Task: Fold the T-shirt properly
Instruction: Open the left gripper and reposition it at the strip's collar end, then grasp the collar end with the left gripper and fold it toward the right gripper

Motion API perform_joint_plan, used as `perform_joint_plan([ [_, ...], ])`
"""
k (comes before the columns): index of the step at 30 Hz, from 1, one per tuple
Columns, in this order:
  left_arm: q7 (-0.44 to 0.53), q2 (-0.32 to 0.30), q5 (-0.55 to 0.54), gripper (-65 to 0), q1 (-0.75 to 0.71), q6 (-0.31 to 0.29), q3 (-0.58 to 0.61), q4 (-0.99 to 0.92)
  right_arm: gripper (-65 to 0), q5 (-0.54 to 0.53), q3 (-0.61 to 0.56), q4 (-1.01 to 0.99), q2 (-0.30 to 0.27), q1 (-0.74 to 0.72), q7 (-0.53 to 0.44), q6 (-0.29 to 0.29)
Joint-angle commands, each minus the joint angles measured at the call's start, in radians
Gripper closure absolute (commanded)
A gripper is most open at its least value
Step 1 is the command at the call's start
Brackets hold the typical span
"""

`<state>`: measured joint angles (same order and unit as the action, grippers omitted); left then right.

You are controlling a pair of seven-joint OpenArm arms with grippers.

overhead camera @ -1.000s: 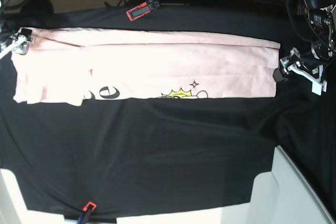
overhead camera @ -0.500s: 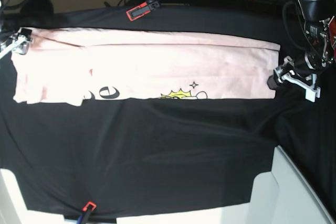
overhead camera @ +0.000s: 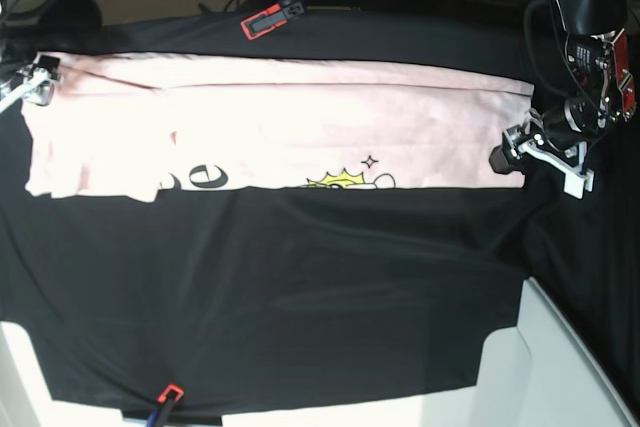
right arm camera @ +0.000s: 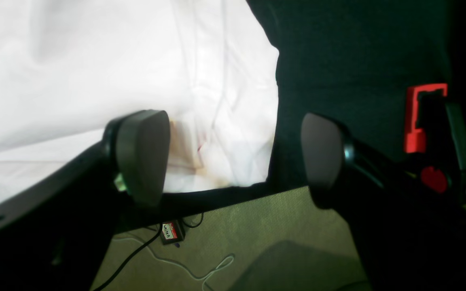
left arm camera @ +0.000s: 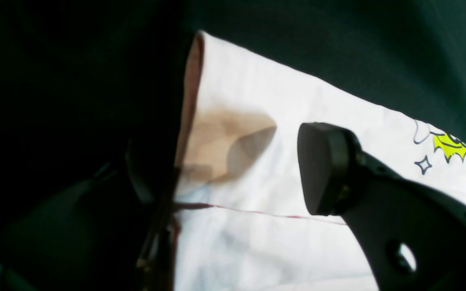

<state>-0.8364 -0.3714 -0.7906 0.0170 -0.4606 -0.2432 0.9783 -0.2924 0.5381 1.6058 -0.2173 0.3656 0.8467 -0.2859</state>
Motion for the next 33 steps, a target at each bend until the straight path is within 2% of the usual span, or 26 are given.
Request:
perform_joint_plan([
  [1, -0.036, 0.002, 0.004, -47.9, -0.013, -0.002, 0.003, 0.014, -48.7, -0.006, 0.006, 0.017, -0.020, -0.006, -0.016, 0.001],
  [7, -0.037, 0.005, 0.003, -46.7, -0.041, -0.002, 0.003, 0.078, -48.7, -0.006, 0.006, 0.017, -0.020, -0.007, -0.016, 0.001],
  [9, -0.037, 0.013, 0.006, -40.1, -0.038, -0.002, 0.003, 0.072, -48.7, -0.006, 0.006, 0.017, -0.020, -0.007, -0.016, 0.001],
  [13, -0.037, 0.016, 0.009, -22.5, -0.035, -0.002, 0.003, 0.069, -48.7, -0.006, 0.006, 0.017, -0.020, -0.007, -0.016, 0.001],
  [16, -0.037, 0.018, 0.009, -12.4, -0.032, -0.002, 0.003, 0.061, -48.7, -0.006, 0.006, 0.017, -0.021, -0.006, -0.016, 0.001],
  [21, -0.037, 0.016, 0.007, -5.4, -0.032, 0.000, 0.002, 0.052, -48.7, -0.006, 0.006, 0.015, -0.021, -0.006, -0.016, 0.001],
  [23, -0.037, 0.013, 0.007, 0.0, -0.032, 0.001, -0.005, 0.058, -48.7, -0.006, 0.006, 0.015, -0.021, -0.006, -0.016, 0.001],
  [28, -0.070, 0.010, 0.003, 0.0, -0.030, 0.001, -0.008, 0.067, -48.7, -0.006, 0.006, 0.015, -0.020, -0.006, -0.016, 0.001],
  [33, -0.110, 0.015, 0.001, 0.0, -0.064, 0.007, -0.052, 0.224, -48.7, -0.006, 0.006, 0.015, -0.020, -0.004, -0.016, 0.001],
])
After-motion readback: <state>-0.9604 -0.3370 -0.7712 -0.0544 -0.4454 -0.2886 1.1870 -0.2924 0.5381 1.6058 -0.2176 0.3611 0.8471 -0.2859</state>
